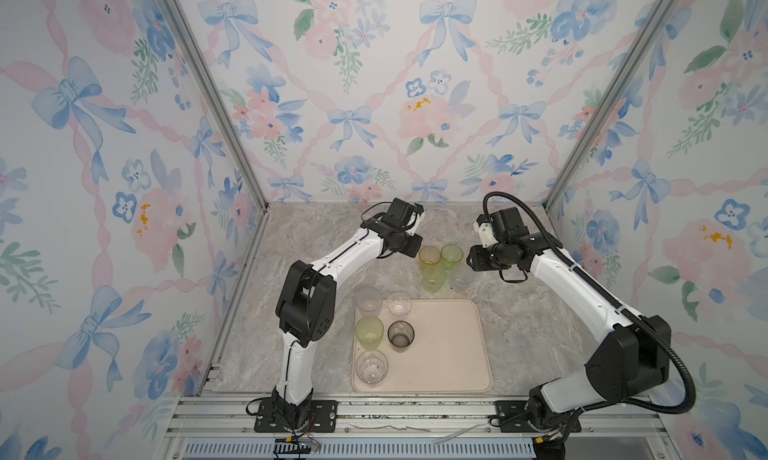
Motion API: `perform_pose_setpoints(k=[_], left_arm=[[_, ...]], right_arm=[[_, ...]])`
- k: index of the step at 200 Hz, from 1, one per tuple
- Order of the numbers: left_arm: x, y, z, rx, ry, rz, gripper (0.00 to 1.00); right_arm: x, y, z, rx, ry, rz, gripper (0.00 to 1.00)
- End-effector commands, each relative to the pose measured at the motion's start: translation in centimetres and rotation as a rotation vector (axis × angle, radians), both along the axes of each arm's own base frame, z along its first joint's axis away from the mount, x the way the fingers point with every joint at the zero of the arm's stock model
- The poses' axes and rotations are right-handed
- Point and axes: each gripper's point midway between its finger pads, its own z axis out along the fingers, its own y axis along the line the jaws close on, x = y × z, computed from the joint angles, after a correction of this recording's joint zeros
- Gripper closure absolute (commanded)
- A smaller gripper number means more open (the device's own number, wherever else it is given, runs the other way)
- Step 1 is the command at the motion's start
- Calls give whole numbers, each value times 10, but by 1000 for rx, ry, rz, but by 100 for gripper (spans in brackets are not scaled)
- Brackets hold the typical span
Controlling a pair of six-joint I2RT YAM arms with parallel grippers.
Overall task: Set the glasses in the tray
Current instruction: 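Lower the left gripper into the yellow glass and close it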
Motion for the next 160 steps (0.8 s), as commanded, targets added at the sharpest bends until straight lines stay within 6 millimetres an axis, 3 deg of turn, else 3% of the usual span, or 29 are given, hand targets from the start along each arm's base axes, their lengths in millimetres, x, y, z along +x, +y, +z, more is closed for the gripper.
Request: perform_pose_setpoints(k=[1,42,46,54,123,160], left_arm=[[-3,-4,-14,50,29,-36,68],[3,-11,-19,79,23,-41,65],[4,-11,-19,81,21,-40,60],[5,-13,-21,84,21,-42,59],[12,-20,-39,133,54,-55,69],[13,-22,-42,151,58,-59,68]], right_arm=[[1,-2,-3,20,3,-2,59],[1,-8,-5,30,1,-14,59],[1,-8,-5,30,-1,-15,59],[1,-8,-5,33,-1,-16,59],[2,-14,-8,45,-1,-28,59],[3,-15,-9,53,0,-29,59]])
